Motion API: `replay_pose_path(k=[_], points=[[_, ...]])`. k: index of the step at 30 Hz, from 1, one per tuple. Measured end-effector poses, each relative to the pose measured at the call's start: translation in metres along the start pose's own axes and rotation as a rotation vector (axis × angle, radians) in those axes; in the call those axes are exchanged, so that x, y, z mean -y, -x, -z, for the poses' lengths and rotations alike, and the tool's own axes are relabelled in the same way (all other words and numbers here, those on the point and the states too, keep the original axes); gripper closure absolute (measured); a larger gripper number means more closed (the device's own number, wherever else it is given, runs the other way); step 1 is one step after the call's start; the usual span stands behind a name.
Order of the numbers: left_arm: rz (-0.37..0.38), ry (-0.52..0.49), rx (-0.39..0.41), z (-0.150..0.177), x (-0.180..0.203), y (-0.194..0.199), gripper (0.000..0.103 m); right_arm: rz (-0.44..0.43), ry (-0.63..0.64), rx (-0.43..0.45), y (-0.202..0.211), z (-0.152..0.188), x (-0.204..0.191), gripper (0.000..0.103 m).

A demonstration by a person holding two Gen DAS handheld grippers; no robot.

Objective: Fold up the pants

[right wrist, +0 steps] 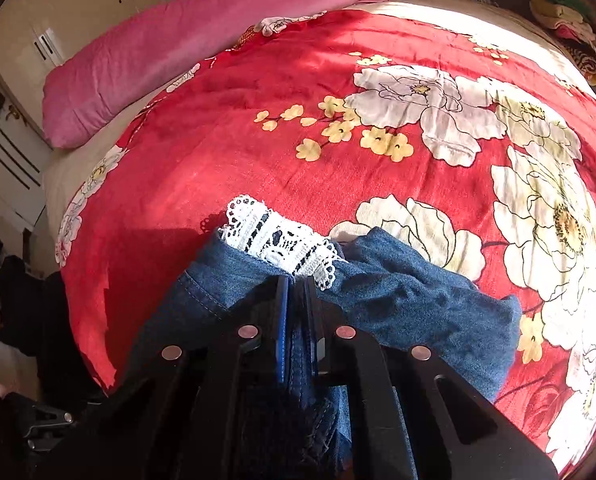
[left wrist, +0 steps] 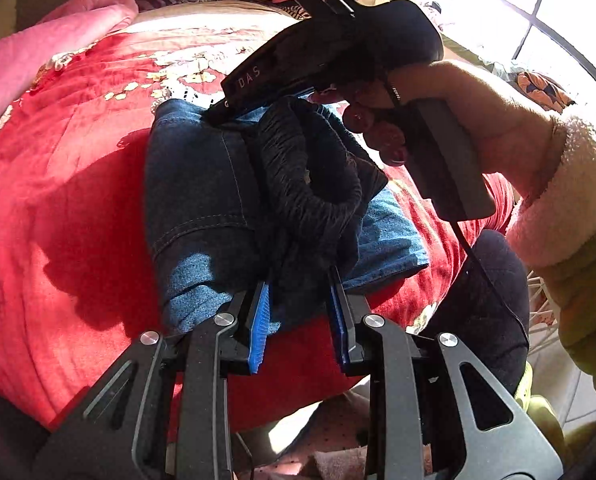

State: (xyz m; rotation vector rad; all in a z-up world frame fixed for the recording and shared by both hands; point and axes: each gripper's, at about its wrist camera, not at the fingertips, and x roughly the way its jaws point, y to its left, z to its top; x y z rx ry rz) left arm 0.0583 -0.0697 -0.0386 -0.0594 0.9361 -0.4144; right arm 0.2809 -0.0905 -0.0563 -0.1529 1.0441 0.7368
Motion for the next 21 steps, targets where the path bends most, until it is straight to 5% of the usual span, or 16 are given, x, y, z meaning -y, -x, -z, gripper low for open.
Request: replay_pose_path(k=[7, 13, 21], points=[[-0.006, 0.008, -0.003, -0.001, 0.002, 0.0, 0.084, -0.088, -0.056, 0.167, 0.08, 0.011, 0.0, 0.058], [-0.016, 0.014, 0.0, -0.001, 0.003, 0.003, 0.084, -0.107, -0.008, 0.177, 0.108, 0.042, -0.01, 0.057], [-0.012, 0.026, 0.003, -0.002, 0.001, 0.006, 0.081, 0.012, -0.022, 0.016, 0.057, 0.081, -0.002, 0.056]])
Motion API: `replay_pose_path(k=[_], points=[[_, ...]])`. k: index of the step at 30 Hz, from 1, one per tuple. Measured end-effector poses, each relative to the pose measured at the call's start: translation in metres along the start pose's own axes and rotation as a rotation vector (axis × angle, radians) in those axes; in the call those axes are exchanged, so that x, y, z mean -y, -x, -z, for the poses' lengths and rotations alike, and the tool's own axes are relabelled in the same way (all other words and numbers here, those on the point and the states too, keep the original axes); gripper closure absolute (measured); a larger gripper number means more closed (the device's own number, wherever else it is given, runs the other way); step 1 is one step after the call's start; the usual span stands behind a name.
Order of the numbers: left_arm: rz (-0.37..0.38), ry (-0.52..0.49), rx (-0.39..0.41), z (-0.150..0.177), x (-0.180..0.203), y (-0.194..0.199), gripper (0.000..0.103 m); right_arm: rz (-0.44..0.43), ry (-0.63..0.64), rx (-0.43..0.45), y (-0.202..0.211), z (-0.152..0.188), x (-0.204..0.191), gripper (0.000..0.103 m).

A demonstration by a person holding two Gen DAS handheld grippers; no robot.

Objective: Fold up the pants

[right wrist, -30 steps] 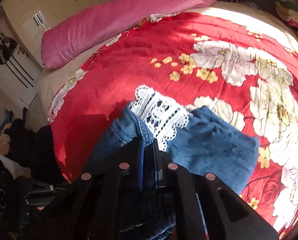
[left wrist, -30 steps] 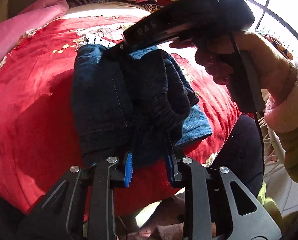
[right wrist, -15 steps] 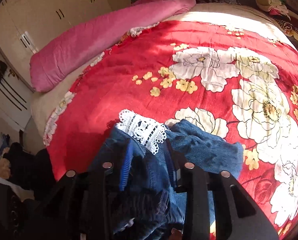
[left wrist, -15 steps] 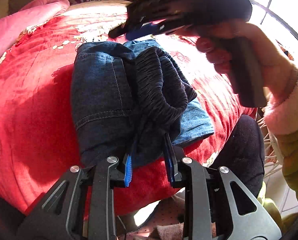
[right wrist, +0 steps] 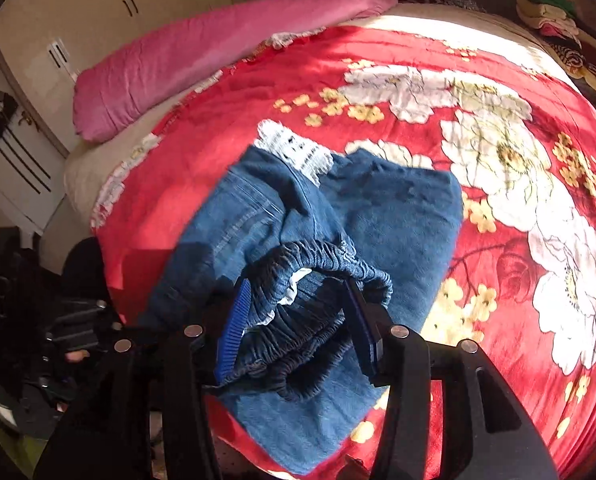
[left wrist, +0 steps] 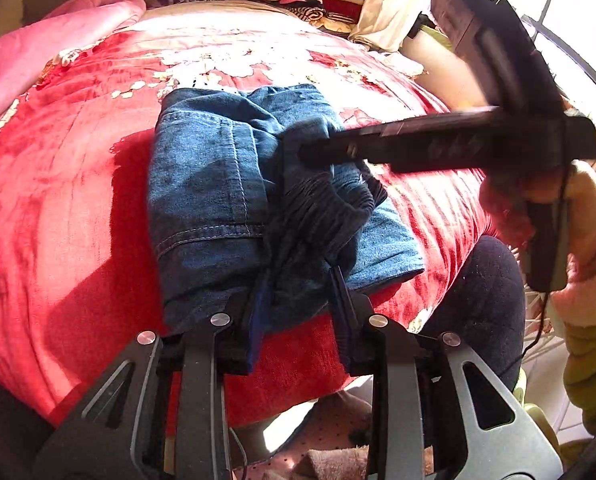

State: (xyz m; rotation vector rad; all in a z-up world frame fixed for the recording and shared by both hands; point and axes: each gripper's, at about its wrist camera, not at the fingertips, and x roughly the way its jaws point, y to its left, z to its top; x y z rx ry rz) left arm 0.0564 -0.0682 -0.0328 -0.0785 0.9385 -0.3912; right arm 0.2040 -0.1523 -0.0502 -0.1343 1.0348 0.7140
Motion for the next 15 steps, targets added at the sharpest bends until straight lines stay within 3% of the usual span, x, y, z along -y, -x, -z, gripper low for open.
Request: replay_pose_path(k=[5, 7, 9, 15], points=[[0.001, 0.006, 0.0, -0.001, -0.001, 0.001, 0.079, -0.059, -0.076, 0.045, 0.006, 0.01, 0.01, 0.052], [0.002, 0.007, 0.006, -0.001, 0.0, 0.004, 0.073, -0.079, -0.094, 0.1, 0.021, 0.014, 0.011, 0.048], [0.002, 0.005, 0.02, -0.003, 0.001, 0.009, 0.059, -0.082, -0.105, 0.149, 0.038, 0.019, 0.013, 0.043], [-0.043, 0.012, 0.079, -0.009, -0.002, 0.032, 0.046, -0.067, -0.172, 0.24, 0.071, 0.034, 0.027, 0.032]])
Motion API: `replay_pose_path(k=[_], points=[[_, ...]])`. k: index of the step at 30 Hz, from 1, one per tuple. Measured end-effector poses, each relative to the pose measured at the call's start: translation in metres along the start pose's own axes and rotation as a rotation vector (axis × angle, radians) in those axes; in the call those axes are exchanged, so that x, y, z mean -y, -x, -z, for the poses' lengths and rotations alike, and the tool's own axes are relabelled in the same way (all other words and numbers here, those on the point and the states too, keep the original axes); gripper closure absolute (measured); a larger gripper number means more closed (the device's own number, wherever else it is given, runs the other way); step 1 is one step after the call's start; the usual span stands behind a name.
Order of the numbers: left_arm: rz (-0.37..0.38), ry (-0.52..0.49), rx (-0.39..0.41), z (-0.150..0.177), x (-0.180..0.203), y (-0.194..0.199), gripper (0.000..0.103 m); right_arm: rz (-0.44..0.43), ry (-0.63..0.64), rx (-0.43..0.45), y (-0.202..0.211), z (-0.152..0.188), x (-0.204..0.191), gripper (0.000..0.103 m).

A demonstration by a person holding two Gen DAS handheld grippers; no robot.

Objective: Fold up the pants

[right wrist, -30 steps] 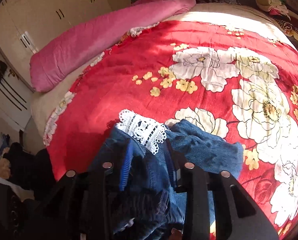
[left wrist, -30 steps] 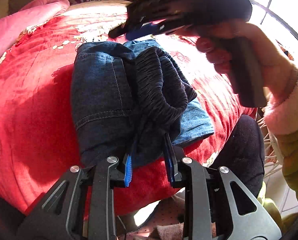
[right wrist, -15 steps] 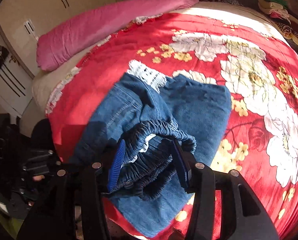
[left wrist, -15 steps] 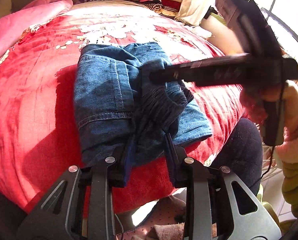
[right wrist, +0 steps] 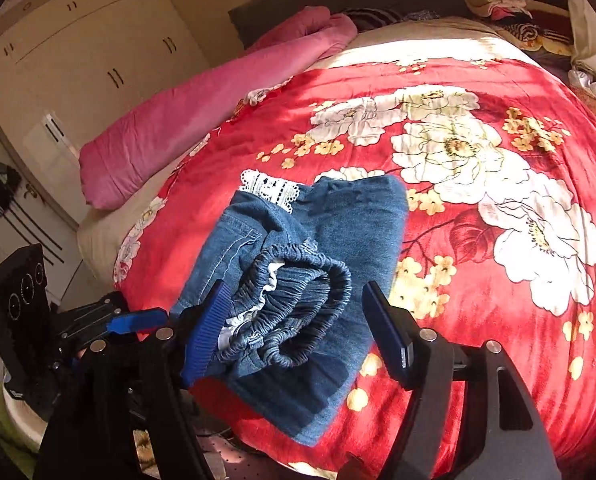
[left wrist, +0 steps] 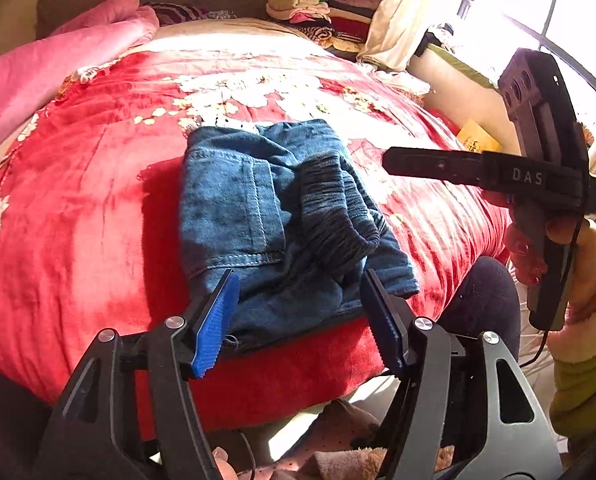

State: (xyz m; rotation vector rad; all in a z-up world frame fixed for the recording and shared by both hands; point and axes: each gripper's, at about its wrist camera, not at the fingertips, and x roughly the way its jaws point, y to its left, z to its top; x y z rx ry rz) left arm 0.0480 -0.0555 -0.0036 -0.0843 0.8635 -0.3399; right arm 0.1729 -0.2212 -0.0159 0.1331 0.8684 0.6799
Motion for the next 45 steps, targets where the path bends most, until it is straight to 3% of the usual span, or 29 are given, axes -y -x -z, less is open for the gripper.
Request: replay_pose_path(k=[5, 9, 13, 19, 22, 23, 25, 28, 30, 37, 45], points=[[-0.076, 0.062, 0.054, -0.009, -0.024, 0.01, 0.026, 0.036, -0.045, 0.006, 0.003, 0.012, 0.011, 0.024], [-0.114, 0.126, 0.05, -0.019, -0.051, -0.001, 0.025, 0.048, -0.101, -0.018, -0.011, 0.022, 0.021, 0.023], [-0.076, 0.189, 0.009, -0.028, -0.071, -0.025, 0.025, 0.074, -0.156, -0.036, -0.03, 0.024, 0.035, 0.023], [0.019, 0.273, -0.084, -0.028, -0.084, -0.071, 0.025, -0.004, -0.226, -0.043, -0.056, 0.026, 0.05, 0.024], [0.024, 0.258, -0.079, -0.027, -0.077, -0.079, 0.041, -0.029, -0.204, -0.036, -0.061, 0.026, 0.045, 0.04], [0.045, 0.251, -0.076, -0.028, -0.074, -0.079, 0.061, -0.043, -0.198, -0.039, -0.064, 0.026, 0.042, 0.045], [0.033, 0.223, -0.075, -0.03, -0.067, -0.079, 0.066, -0.044, -0.19, -0.036, -0.067, 0.026, 0.038, 0.064], [0.022, 0.202, -0.068, -0.034, -0.061, -0.075, 0.075, -0.021, -0.167, 0.0, -0.062, 0.023, 0.03, 0.08], [0.01, 0.187, -0.051, -0.04, -0.057, -0.07, 0.08, -0.001, -0.133, 0.025, -0.056, 0.018, 0.022, 0.083], [-0.032, 0.129, 0.043, -0.081, -0.054, -0.054, 0.08, 0.041, -0.035, 0.115, -0.033, -0.029, 0.007, 0.083], [-0.108, 0.126, 0.077, -0.128, -0.072, -0.076, 0.08, 0.076, 0.006, 0.134, -0.058, -0.079, 0.018, 0.083]])
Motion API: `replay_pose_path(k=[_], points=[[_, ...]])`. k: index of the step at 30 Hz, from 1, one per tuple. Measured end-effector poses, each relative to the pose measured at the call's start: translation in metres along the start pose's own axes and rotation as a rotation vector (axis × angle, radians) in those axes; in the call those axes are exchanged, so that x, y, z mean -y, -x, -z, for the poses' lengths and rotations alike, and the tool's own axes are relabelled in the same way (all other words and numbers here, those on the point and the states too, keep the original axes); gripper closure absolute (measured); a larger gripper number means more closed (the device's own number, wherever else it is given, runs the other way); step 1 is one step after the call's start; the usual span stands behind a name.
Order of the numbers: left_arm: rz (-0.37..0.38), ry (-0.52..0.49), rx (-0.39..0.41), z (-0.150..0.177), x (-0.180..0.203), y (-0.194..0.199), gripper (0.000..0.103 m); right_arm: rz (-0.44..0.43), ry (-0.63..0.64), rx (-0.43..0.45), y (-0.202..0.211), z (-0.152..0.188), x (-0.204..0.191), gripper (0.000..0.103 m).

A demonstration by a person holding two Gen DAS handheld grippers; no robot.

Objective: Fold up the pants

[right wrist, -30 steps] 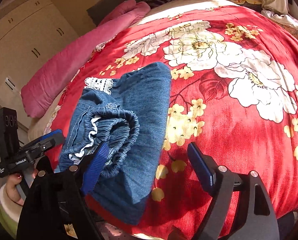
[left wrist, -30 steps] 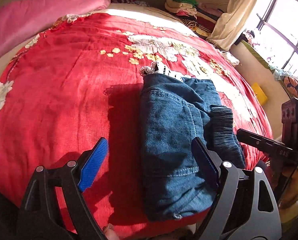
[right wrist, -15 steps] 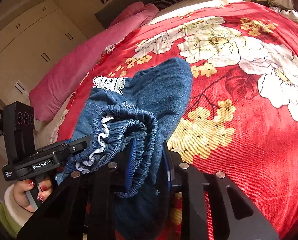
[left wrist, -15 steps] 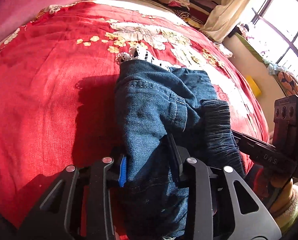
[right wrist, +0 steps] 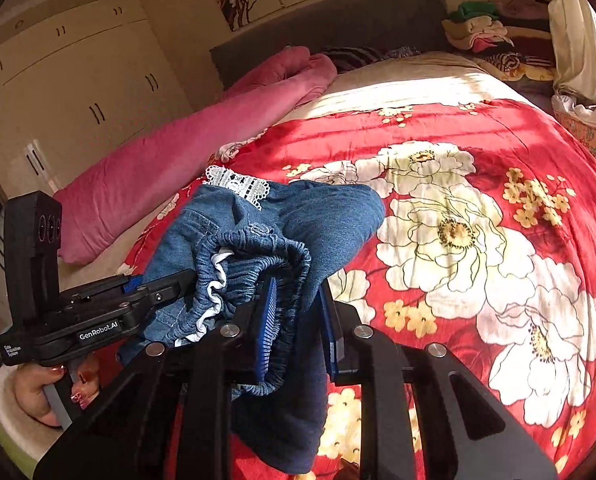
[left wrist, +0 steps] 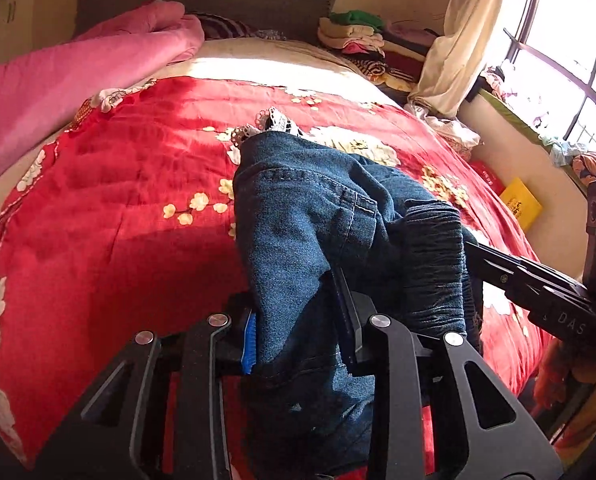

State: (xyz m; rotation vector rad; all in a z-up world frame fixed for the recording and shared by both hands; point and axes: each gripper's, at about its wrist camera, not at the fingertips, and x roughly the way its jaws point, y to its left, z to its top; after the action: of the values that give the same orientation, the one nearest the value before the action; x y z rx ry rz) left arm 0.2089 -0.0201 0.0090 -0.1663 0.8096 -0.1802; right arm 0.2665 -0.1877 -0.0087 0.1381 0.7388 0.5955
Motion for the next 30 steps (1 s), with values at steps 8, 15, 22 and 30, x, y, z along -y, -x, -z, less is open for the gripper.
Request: replay_pose_path(k=[8, 15, 22, 30], points=[[-0.025, 0.05, -0.092, 0.011, -0.021, -0.044, 0.075, 0.034, -0.064, -0.125, -0.057, 0.015, 0.026, 0.082], [-0.043, 0.047, -0.087, 0.016, -0.025, -0.044, 0.061, 0.032, -0.164, -0.148, -0.064, 0.025, 0.045, 0.063], [-0.055, 0.044, -0.074, 0.018, -0.026, -0.038, 0.052, 0.069, -0.141, -0.144, -0.053, 0.025, 0.04, 0.05], [-0.07, 0.044, -0.062, 0.021, -0.028, -0.027, 0.041, 0.088, -0.149, -0.123, -0.037, 0.024, 0.041, 0.036]])
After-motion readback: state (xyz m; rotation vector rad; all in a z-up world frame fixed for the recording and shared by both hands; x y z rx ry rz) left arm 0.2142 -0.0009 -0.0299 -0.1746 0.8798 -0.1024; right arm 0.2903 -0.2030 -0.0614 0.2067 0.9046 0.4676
